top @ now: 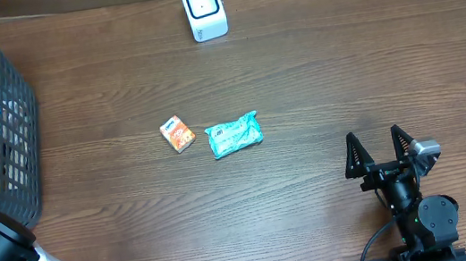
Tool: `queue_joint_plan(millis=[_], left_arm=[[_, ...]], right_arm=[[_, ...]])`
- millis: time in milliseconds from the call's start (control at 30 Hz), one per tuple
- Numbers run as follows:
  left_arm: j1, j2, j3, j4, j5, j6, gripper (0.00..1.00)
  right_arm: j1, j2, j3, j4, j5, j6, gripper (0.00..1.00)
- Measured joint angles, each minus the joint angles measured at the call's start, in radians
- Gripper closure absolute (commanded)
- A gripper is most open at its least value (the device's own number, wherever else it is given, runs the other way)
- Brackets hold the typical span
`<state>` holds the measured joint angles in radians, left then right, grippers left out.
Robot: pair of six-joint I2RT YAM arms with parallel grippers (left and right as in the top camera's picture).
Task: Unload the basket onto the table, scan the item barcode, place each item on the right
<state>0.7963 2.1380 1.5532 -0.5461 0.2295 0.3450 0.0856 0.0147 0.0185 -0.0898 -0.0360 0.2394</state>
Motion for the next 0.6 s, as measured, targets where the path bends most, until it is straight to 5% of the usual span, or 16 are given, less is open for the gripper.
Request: queue_joint_plan(millis=[100,333,600], left_arm=[[0.000,0.000,0.003,-0.006,0.010,-0.001,0.74],[0.005,0.001,0.025,-0.037,0.034,-0.033,0.94],[0.004,0.034,0.145,-0.228,0.020,-0.086,0.96]], right_arm=[[0.000,0.000,0.000,0.001,0.000,-0.001,0.00],[0.000,0.000,0.000,0.000,0.000,0.000,0.00],[0.000,0.000,0.000,0.000,0.000,0.000,0.00]])
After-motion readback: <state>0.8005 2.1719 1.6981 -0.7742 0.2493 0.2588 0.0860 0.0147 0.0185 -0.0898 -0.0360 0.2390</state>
